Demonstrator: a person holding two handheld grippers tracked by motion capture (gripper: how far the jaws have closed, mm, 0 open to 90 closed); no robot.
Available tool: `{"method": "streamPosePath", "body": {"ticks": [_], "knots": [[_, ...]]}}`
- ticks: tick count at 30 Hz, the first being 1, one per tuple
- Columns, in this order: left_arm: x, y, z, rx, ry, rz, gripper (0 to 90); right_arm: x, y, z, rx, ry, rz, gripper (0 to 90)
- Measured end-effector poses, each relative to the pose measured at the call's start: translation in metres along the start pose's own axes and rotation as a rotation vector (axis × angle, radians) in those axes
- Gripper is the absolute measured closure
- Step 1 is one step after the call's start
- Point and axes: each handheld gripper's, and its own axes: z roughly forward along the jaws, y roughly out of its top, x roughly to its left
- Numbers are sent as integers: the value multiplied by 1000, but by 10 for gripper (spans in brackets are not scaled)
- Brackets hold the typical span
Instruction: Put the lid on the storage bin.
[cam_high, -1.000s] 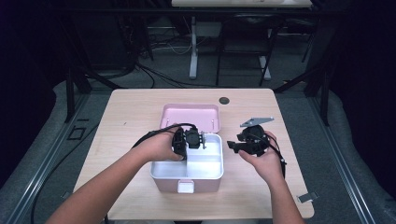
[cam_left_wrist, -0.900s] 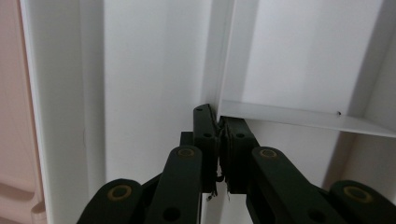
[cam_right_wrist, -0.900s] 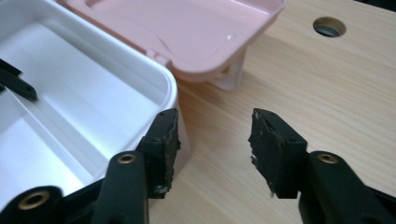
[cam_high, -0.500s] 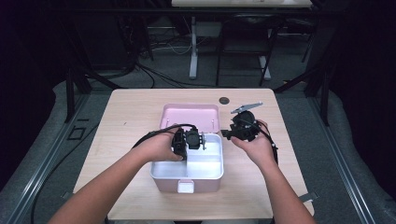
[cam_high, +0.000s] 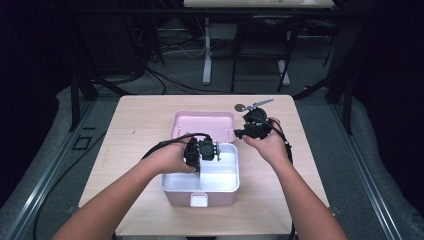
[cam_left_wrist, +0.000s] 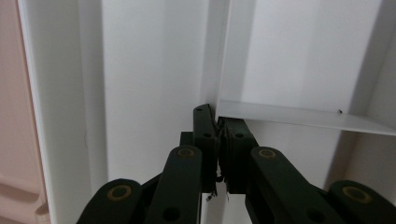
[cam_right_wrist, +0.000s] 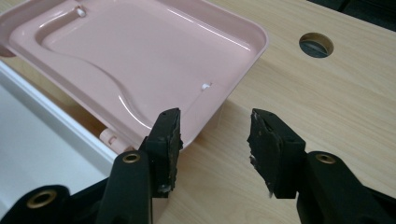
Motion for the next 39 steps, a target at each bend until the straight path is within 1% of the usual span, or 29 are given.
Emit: {"method": "streamPosePath", "body": {"ticks": [1, 2, 5, 6, 7, 10, 11, 13, 14, 16, 19, 20, 21, 22, 23, 24, 25, 26, 27, 28, 31, 32, 33, 34, 36, 38, 39], "knots": [[0, 0, 0, 0, -1, 1, 862, 0, 1, 1, -1, -17, 11, 545], [0, 0, 0, 0, -1, 1, 862, -1, 3, 2, -7, 10, 19, 555], [0, 0, 0, 1, -2, 2, 862, -4, 6, 5, -5, 14, 45, 567], [0, 0, 0, -1, 1, 1, 862, -4, 7, 7, 0, 6, 48, 570], [0, 0, 0, -1, -1, 2, 863, -6, 8, 8, 4, 18, 49, 575], [0, 1, 1, 0, -1, 1, 862, -7, 12, 13, 13, -5, 60, 597], [0, 1, 0, 3, -4, 2, 863, -8, 13, 15, 14, 14, 60, 601], [0, 1, 0, 9, 1, 3, 863, -8, 16, 19, 15, -4, 57, 601], [0, 1, 0, 9, 1, 2, 863, -8, 18, 20, 25, -4, 56, 602], [0, 2, 0, 12, -6, 2, 863, -8, 21, 24, 27, 5, 61, 606], [0, 2, 0, 12, -6, 3, 863, -7, 25, 31, 35, -12, 59, 605], [0, 2, 0, 10, -4, 2, 863, -7, 27, 33, 41, -28, 63, 603], [0, 2, 0, 11, -3, 3, 863, -8, 28, 35, 42, -11, 72, 602], [0, 2, 0, 11, -2, 3, 863, -8, 30, 38, 40, -37, 82, 602], [0, 2, 0, 13, -1, 6, 863, -8, 31, 40, 45, -40, 89, 602], [0, 2, 0, 12, 0, 5, 863, -10, 32, 41, 51, 1, 91, 602], [0, 2, 0, 15, -2, 6, 863, -9, 33, 44, 49, -30, 96, 603], [0, 2, 0, 14, -3, 5, 863, -10, 34, 45, 54, -12, 100, 603], [0, 2, 0, 14, -3, 5, 863, -9, 34, 49, 34, -54, 108, 603], [0, 2, 0, 13, -5, 3, 863, -11, 35, 49, 53, -26, 115, 603], [0, 2, 0, 14, -4, 5, 863, -12, 35, 53, 63, -26, 128, 605], [0, 2, 0, 15, -4, 5, 863, -12, 35, 56, 63, -45, 130, 608], [0, 2, 0, 15, -5, 4, 863, -14, 35, 61, 75, -47, 146, 619], [0, 2, 0, 15, -5, 4, 863, -14, 35, 63, 76, -45, 147, 622], [0, 2, 0, 15, -3, 6, 863, -15, 34, 66, 82, -70, 151, 635], [0, 3, 0, 16, -2, 5, 864, -15, 34, 68, 88, -73, 165, 639], [0, 3, 0, 16, -2, 6, 863, -16, 34, 69, 89, -67, 169, 639]]}}
